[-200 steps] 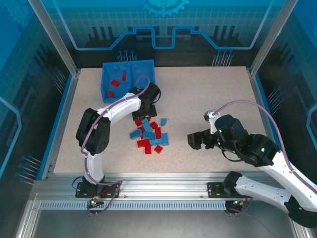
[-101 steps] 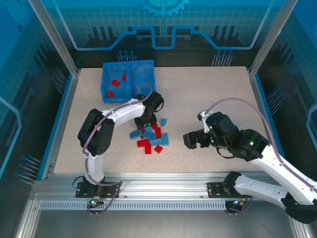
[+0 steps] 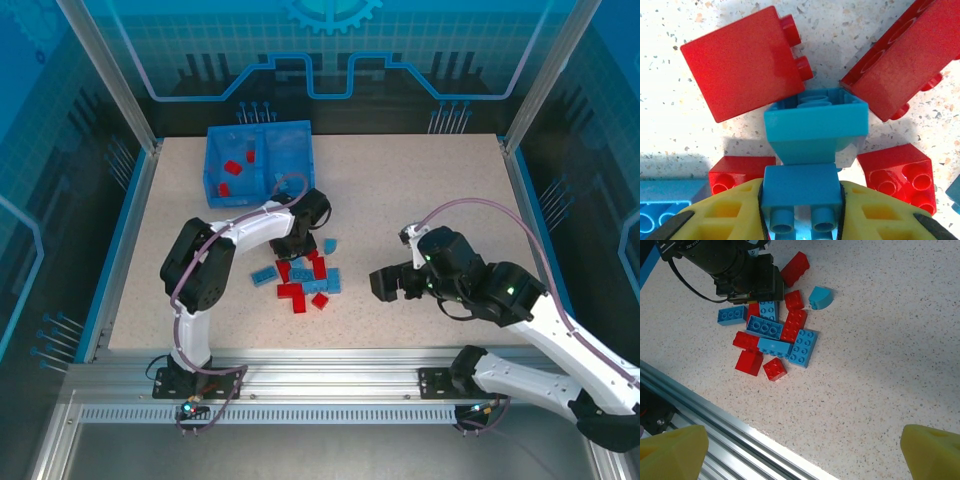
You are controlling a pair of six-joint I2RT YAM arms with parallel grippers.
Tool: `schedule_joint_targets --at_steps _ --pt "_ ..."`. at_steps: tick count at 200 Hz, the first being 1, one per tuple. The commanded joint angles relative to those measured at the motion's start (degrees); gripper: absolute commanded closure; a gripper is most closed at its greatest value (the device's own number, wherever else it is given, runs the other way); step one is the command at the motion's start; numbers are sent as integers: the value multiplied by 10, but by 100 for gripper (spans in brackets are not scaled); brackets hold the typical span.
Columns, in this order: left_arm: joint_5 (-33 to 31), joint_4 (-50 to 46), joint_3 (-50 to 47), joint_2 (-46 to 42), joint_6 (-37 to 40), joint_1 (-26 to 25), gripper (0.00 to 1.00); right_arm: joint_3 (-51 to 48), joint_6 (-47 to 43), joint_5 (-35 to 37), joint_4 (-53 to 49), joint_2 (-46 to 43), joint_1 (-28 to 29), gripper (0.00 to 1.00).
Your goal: Sort the legos into containers by color
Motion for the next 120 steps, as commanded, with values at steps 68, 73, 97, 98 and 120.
schedule_joint_targets --at_steps 68,73,97,98,120 --pt "-67 -76 115 -116 61 8 79 9 33 -1 35 -27 -6 0" --pt "-67 -79 126 -117 68 11 79 8 35 -1 37 -27 -6 0" --pt "-66 -71 172 -131 103 33 80 4 44 1 45 -26 -6 0" --pt "-66 -70 174 -131 104 34 80 4 44 1 46 -26 -6 0" --pt "-55 -34 207 -133 139 66 80 5 51 10 48 -23 -6 0"
